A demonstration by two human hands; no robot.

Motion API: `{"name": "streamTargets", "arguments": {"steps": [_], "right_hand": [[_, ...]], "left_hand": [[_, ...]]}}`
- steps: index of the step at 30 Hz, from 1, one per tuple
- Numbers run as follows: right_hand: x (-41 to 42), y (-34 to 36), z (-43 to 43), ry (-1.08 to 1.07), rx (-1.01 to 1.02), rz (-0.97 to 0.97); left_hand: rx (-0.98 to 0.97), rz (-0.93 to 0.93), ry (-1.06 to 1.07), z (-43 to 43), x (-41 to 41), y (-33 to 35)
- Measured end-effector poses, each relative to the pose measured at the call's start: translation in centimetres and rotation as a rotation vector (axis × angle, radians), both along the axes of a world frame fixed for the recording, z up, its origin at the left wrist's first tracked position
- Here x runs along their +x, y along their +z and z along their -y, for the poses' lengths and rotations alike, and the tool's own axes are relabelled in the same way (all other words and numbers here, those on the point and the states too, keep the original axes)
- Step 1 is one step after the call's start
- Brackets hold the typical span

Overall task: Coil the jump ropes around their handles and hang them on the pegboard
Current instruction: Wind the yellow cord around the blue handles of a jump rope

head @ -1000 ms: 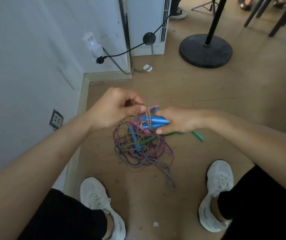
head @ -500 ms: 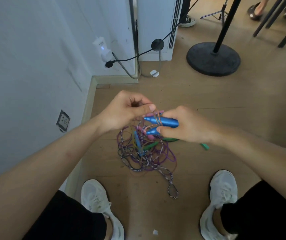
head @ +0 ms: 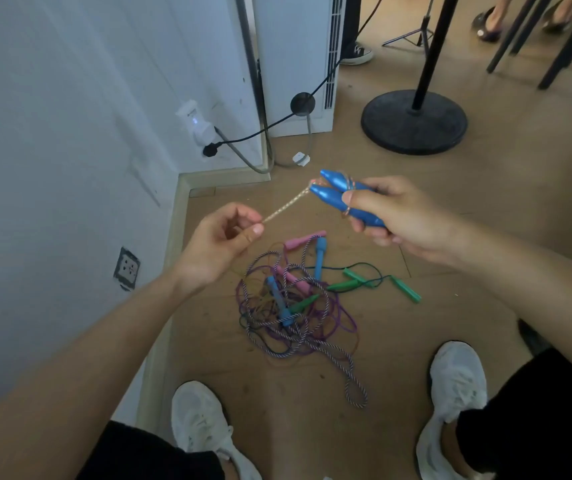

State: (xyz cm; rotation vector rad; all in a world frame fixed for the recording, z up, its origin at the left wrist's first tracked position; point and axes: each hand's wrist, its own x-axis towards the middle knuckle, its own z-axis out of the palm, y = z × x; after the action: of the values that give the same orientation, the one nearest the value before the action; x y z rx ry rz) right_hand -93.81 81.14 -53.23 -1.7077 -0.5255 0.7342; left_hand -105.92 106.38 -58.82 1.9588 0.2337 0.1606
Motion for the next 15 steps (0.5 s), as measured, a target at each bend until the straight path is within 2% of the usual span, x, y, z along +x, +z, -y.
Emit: {"name": "streamTargets", "arguments": {"steps": [4, 6, 11, 15], "right_hand": [[1.4, -0.1, 0.0, -0.138, 0.037, -0.064], [1.7, -0.3, -0.1, -0.175, 0.047, -0.079], [1.4, -0.4, -0.8, -0.184, 0.111, -0.194], [1.5, -0.2, -1.2, -0.256, 0.179, -0.26]], "left_hand": [[0.044, 0.035, 0.092, -0.2, -0.6, -1.1], [0.167, 0.065, 0.086, 0.0, -0.6, -1.4], [0.621, 0.136, -0.094, 1.9, -0.7, -1.1], [0.665, 0.146, -0.289, 3.5, -0.5, -0.4]]}}
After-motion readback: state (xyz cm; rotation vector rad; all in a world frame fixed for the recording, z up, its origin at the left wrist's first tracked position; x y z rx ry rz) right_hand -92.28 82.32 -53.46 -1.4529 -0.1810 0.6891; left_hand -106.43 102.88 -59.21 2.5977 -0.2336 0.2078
